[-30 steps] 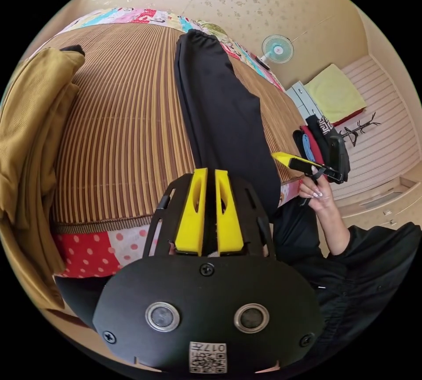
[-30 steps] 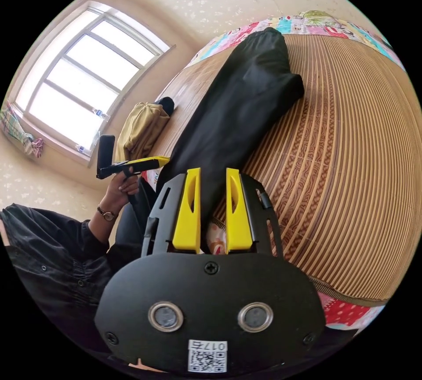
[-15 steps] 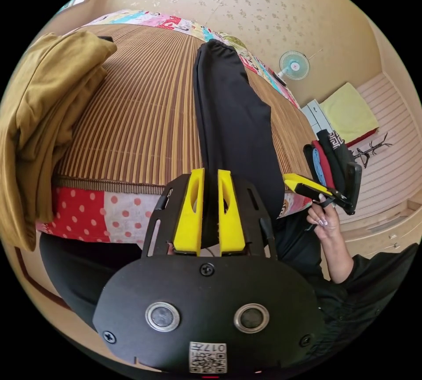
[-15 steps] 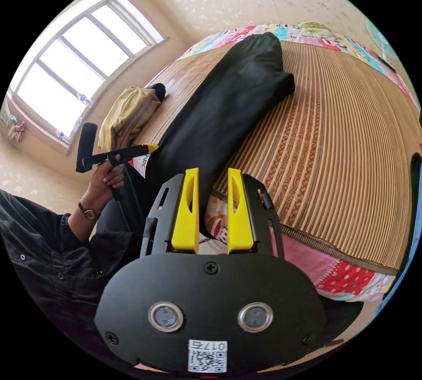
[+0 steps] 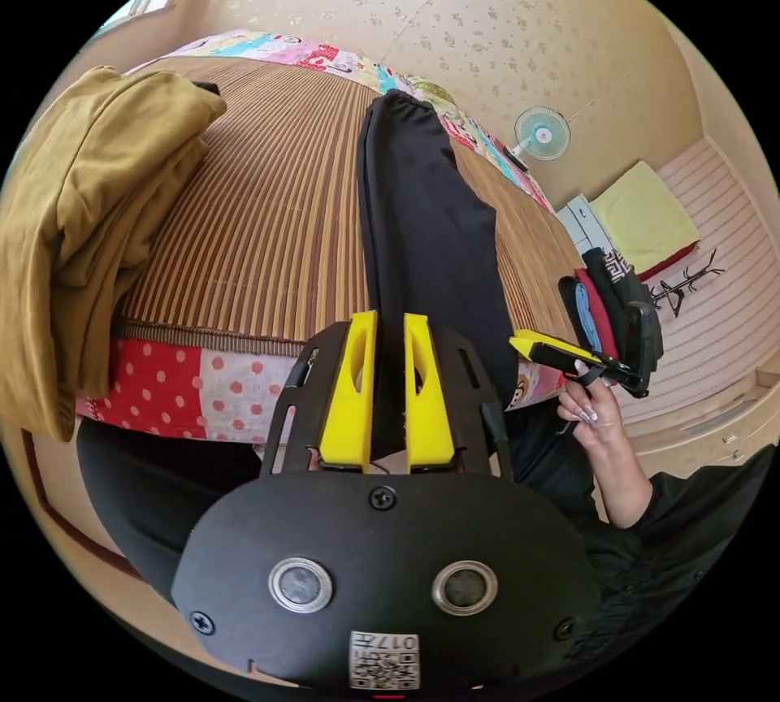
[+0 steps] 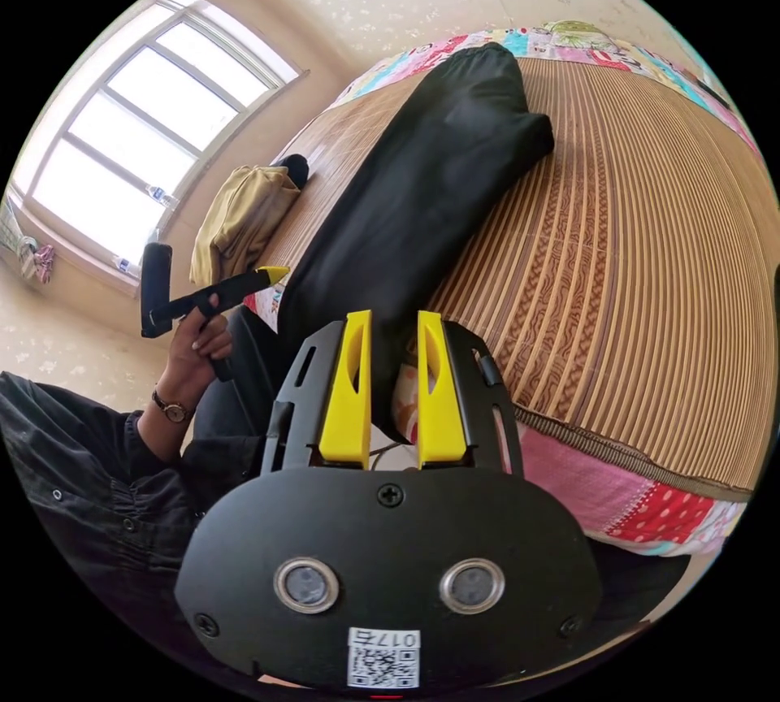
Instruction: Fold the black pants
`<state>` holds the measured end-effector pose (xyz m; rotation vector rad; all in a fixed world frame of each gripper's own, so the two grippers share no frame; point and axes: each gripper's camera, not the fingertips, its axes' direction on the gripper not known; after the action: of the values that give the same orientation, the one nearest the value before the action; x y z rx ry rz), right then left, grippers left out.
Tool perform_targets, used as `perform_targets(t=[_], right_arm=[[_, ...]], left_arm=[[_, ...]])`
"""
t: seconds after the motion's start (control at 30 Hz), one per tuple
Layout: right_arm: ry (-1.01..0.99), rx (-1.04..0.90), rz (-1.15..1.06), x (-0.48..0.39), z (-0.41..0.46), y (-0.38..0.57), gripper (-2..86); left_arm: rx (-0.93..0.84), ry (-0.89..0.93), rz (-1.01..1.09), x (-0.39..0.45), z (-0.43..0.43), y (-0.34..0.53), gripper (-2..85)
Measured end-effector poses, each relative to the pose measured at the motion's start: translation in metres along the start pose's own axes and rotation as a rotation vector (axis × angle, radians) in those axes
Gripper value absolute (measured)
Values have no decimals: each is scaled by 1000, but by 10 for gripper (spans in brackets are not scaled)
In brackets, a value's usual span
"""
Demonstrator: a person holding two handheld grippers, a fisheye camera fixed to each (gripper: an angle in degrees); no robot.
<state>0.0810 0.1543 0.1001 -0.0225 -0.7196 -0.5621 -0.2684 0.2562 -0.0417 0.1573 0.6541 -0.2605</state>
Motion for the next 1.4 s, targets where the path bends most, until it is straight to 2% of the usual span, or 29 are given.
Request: perform_targets(t=[0.4,0.47,0.57,0.67,0.77,0.9,1.03,1.13,1.23,1.33,1.4], right_arm=[[19,5,35,6,10,-4,55],[30,21,42,4,6,-5,38],[31,12,41,5,7,-5,30],[-59,47,80,14,0,-3,27],[-71,79,75,17,-2,1,28],[-64,5,92,27,15,1,35],[-78,57,98,40,4,6,60],[-111,11,107,52,13,4,86],[-194,-22,54,52,27,0,83],[-130,-42,13,51,29,-2,59],[-155,-60,11,57,27,-1,47]], left_arm=[[-58,-38,28,6,7,-5,45],[-52,-8,46,9,-3,-7,7],[-59,40,35,-1,-9,-9,-4],[-37,122,-10,-17,-21,-9,-6],[-47,135,-48,-34,-16,-8,-6],[-120,223,-132,-58,2,-8,4],[-86,212,-62,-57,-10,-10,71],[-143,197,-22,-56,1,-11,92],[-148,241,-72,-62,9,-7,87],[-187,189,-37,-58,17,-5,60],[-202,177,-6,-53,19,-3,50]])
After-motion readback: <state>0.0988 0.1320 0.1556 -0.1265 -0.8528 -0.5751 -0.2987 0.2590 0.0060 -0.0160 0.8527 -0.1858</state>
